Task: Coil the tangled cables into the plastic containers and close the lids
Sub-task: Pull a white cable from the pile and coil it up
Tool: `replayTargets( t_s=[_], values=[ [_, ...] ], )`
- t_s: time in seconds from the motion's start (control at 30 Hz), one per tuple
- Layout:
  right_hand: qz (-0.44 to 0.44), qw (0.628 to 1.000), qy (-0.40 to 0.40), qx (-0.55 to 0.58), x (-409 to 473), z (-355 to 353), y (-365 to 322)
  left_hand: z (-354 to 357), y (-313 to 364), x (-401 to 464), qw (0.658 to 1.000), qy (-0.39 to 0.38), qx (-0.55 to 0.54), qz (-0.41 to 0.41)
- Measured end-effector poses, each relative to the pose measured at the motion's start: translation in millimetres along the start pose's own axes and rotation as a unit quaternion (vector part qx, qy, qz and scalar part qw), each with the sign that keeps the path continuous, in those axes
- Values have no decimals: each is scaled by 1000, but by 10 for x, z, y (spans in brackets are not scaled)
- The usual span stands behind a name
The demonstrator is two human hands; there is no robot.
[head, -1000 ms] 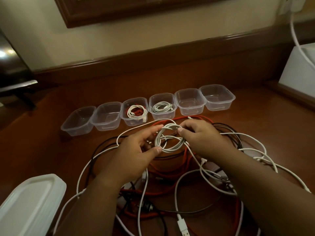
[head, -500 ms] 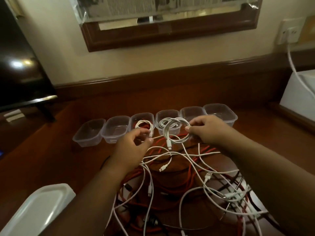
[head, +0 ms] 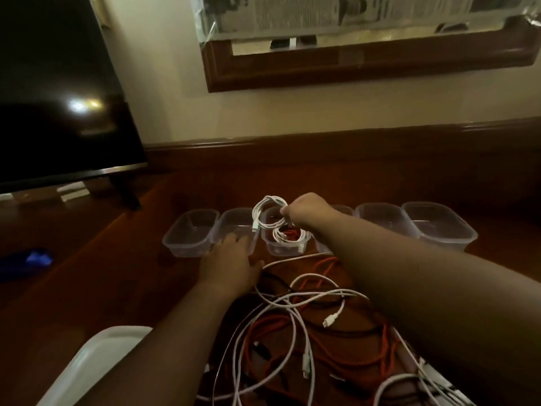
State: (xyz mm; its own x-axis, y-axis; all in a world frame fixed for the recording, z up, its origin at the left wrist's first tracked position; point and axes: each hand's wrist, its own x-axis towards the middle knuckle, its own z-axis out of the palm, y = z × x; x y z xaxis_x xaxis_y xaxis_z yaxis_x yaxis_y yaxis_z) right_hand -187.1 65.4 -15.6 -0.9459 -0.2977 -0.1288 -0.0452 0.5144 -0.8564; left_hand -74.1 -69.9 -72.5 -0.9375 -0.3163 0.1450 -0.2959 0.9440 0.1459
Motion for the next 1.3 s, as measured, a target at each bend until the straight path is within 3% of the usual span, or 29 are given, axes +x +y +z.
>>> replayTargets(
  t_s=[0.17, 0.37, 0.6, 0.77, 0.93, 1.1, 1.3],
  values=[
    [-25, 992, -19, -118, 416, 538, -261, 9, 29, -10, 998, -40, -48, 14],
    [-30, 972, -38, -228, 677, 843, -263, -32, -3, -7, 998, -60, -10, 29],
    [-100, 971, -3, -215, 635, 734, -161, -18, -10, 17, 997, -72, 25, 22],
    [-144, 963, -15, -228, 118, 366, -2, -87, -8, -102, 995, -83, 50, 16],
    [-178, 951, -47, -250, -718, 33, 260, -241, 130, -447, 991, -82, 78, 65],
    [-168, 938, -115, -279, -1495, -138, 569, -333, 204, -1081, 993, -78, 60, 71],
    [-137, 927, -188, -295, -2261, -101, 909, -216, 206, -1876, 978, -127, -147, 70]
  ],
)
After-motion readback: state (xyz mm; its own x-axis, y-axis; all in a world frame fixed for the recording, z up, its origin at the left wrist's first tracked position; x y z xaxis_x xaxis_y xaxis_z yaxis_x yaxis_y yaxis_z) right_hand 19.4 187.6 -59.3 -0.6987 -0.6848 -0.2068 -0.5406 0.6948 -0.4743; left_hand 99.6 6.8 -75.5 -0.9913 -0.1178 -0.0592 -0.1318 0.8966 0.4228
